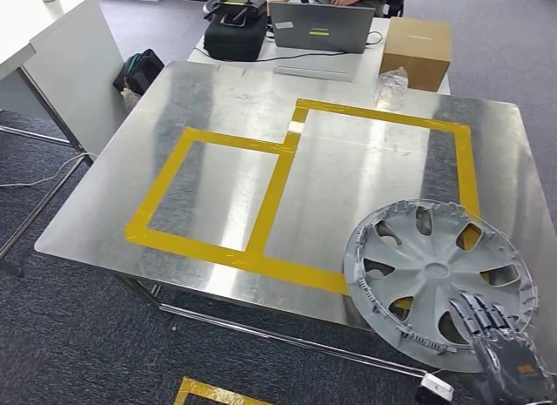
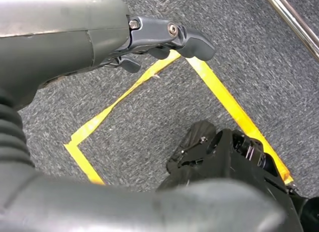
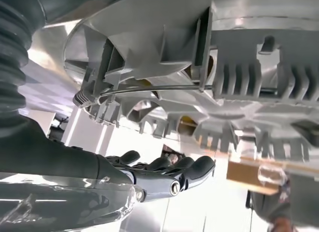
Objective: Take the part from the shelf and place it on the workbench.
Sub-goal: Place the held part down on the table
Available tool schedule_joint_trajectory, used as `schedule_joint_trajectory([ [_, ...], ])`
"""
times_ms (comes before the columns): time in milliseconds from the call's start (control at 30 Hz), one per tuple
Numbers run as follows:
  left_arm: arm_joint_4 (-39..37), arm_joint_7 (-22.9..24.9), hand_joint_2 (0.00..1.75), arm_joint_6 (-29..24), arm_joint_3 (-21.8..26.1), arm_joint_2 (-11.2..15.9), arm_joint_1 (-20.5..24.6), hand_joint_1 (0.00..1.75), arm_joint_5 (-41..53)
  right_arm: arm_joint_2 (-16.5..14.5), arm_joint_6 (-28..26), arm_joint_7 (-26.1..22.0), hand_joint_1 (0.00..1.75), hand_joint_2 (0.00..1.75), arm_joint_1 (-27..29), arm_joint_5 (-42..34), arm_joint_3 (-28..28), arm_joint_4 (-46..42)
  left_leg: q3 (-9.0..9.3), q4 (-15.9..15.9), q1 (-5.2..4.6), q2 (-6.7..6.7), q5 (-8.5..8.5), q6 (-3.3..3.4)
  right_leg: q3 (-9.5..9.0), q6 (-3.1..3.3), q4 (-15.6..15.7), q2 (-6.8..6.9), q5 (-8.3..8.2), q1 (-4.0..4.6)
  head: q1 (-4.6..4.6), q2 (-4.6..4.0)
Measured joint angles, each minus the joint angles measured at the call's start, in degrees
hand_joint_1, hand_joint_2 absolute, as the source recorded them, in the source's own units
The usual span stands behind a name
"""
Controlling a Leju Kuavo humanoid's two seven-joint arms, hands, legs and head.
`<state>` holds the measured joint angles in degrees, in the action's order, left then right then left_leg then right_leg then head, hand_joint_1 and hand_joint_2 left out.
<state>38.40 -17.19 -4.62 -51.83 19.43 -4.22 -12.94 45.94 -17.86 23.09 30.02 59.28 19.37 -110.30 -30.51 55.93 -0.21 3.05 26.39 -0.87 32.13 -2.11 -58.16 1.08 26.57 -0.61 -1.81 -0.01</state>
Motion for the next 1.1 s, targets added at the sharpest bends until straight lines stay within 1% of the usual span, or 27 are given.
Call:
schedule_joint_trajectory([
  [167,1.3,0.7,0.00,-1.1,0.0,0.2,-0.9,0.00,0.0,-4.2,-3.0,-2.7,0.00,1.75,-0.5,3.4,-0.3,-2.6,-0.02,0.0,0.01,0.00,-0.01,0.00,0.02,0.00,0.0,0.01,0.00,0.02,0.01,-0.01],
  [367,2.8,1.1,0.00,-2.1,0.0,0.4,-1.7,0.00,-0.2,-8.6,-6.4,-5.1,0.00,1.75,-2.1,7.4,1.0,-5.1,-0.04,0.0,0.02,0.00,-0.01,-0.01,0.04,0.01,0.0,0.03,0.01,0.03,0.02,-0.01],
  [500,3.3,1.1,0.00,-2.6,0.0,0.5,-2.0,0.00,-0.2,-9.9,-7.7,-4.0,0.00,1.75,-2.7,9.5,2.0,-5.5,-0.08,0.0,0.01,-0.01,-0.01,-0.01,0.05,0.01,0.0,0.04,0.01,0.03,0.01,-0.01],
  [633,3.4,1.4,0.00,-3.1,-0.1,0.6,-2.0,0.00,-0.7,-11.4,-9.3,-1.6,0.00,1.75,-2.9,8.6,2.7,-5.6,-0.11,0.0,0.00,-0.01,-0.01,-0.01,0.07,0.01,0.0,0.04,0.01,0.03,0.01,0.00],
  [800,4.1,1.8,0.00,-3.7,-0.2,0.8,-2.5,0.00,-1.7,-13.2,-8.2,-2.5,0.00,1.75,-3.2,-1.5,3.2,-5.4,-0.14,0.0,0.01,-0.01,-0.01,-0.01,0.10,0.01,0.0,0.04,0.01,0.02,0.01,-0.01],
  [900,4.4,1.8,0.00,-4.0,-0.3,1.0,-2.7,0.00,-2.0,-13.7,-6.5,-2.8,0.00,1.75,-3.2,-5.2,3.6,-5.3,-0.15,0.0,0.01,-0.01,-0.01,-0.01,0.11,0.01,0.0,0.05,0.01,0.03,0.01,-0.01],
  [967,4.6,1.8,0.00,-4.1,-0.3,1.1,-2.8,0.00,-2.3,-13.8,-3.4,-2.3,0.00,1.75,-3.1,-9.9,3.7,-5.2,-0.15,0.0,0.01,-0.01,-0.01,-0.01,0.12,0.02,0.0,0.05,0.01,0.03,0.01,-0.01],
  [1033,4.6,1.7,0.00,-4.0,-0.4,1.2,-2.7,0.00,-2.8,-13.5,0.5,-1.0,0.00,1.75,-2.9,-17.1,4.1,-5.2,-0.15,0.0,0.01,-0.01,-0.01,-0.01,0.12,0.02,0.0,0.05,0.02,0.03,0.00,-0.01],
  [1100,4.6,1.5,0.00,-3.6,-0.6,1.4,-2.6,0.00,-3.1,-12.7,3.3,0.3,0.00,1.75,-2.4,-24.1,4.8,-5.3,-0.16,0.0,0.00,-0.01,-0.01,-0.01,0.12,0.01,0.0,0.06,0.02,0.02,0.01,0.00],
])
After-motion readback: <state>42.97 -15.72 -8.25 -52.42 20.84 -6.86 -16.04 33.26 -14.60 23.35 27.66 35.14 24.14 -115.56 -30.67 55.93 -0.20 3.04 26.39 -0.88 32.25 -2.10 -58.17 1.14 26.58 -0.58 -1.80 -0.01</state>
